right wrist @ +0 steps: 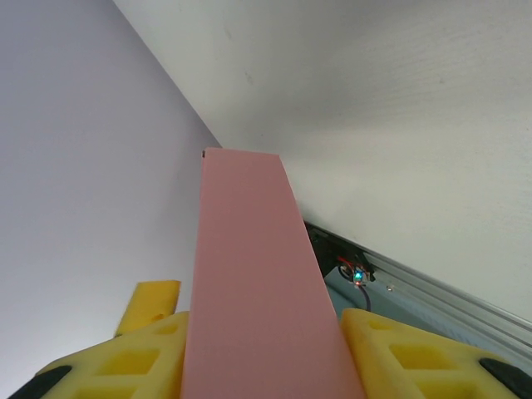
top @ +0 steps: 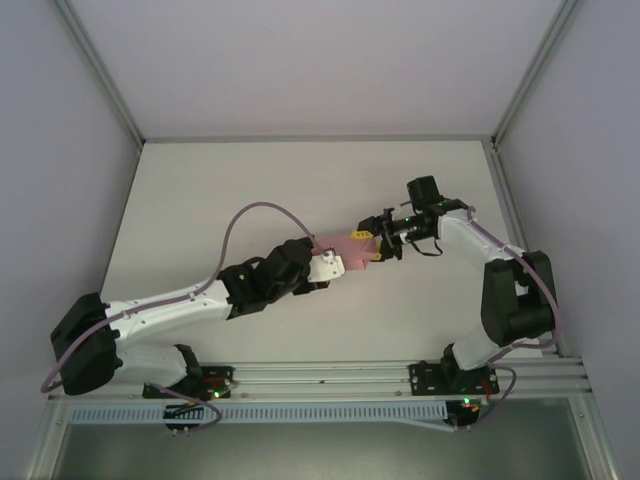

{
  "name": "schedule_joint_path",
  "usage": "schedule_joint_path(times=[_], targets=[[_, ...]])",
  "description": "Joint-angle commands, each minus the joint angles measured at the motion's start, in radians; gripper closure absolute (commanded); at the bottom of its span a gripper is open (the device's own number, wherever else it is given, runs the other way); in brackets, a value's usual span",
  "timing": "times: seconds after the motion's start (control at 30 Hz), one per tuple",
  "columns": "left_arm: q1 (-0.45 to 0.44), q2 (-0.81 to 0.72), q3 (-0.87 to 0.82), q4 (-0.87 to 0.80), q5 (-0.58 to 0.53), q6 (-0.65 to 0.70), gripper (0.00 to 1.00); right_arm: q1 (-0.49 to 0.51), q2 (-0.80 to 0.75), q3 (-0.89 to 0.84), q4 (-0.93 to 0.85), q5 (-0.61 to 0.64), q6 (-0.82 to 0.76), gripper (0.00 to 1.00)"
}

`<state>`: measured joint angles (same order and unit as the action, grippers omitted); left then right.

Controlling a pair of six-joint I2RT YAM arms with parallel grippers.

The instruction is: Assemble paper box

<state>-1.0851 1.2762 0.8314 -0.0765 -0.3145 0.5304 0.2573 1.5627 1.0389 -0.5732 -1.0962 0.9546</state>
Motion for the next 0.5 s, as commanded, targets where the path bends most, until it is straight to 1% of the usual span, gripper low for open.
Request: schedule_joint_path(times=[0.0, 0.03, 0.07, 0.1, 0.13, 0.2, 0.27, 0.3, 0.37, 0.4, 0.43, 0.47], targets=[[0.004, -0.032, 0.013, 0.035, -0.054, 0.014, 0.40, -0.001, -0.041, -0.006, -0.023, -0.017, -0.005, 0.52], [0.005, -0.033, 0.015, 0.029, -0.052, 0.011, 0.44, -0.003, -0.047, -0.007, -0.010, -0.014, -0.006, 0.49], [0.005, -0.033, 0.015, 0.027, -0.052, 0.011, 0.46, -0.002, -0.057, -0.009, 0.001, -0.006, -0.007, 0.39], [0.005, -0.031, 0.016, 0.021, -0.047, 0.009, 0.46, -0.004, -0.067, -0.007, 0.018, 0.010, -0.018, 0.18], [0.004, -0.026, 0.020, 0.010, -0.042, 0.005, 0.49, -0.012, -0.078, -0.001, 0.019, 0.040, -0.036, 0.01], [0.008, -0.011, 0.037, -0.042, -0.020, -0.008, 0.49, -0.048, -0.115, 0.014, -0.001, 0.147, -0.093, 0.00], [0.022, 0.008, 0.057, -0.116, 0.034, -0.021, 0.50, -0.094, -0.173, 0.037, -0.024, 0.293, -0.158, 0.00], [0.029, 0.024, 0.071, -0.149, 0.052, -0.036, 0.55, -0.116, -0.212, 0.054, -0.035, 0.393, -0.201, 0.00], [0.050, 0.062, 0.104, -0.246, 0.137, -0.046, 0.55, -0.126, -0.304, 0.074, -0.022, 0.615, -0.318, 0.00], [0.060, 0.082, 0.119, -0.280, 0.173, -0.042, 0.55, -0.125, -0.353, 0.062, 0.013, 0.691, -0.377, 0.00], [0.078, 0.102, 0.131, -0.319, 0.228, -0.030, 0.55, -0.128, -0.405, 0.028, 0.090, 0.705, -0.424, 0.00], [0.100, 0.129, 0.146, -0.370, 0.304, -0.008, 0.54, -0.131, -0.459, -0.025, 0.176, 0.693, -0.456, 0.00]])
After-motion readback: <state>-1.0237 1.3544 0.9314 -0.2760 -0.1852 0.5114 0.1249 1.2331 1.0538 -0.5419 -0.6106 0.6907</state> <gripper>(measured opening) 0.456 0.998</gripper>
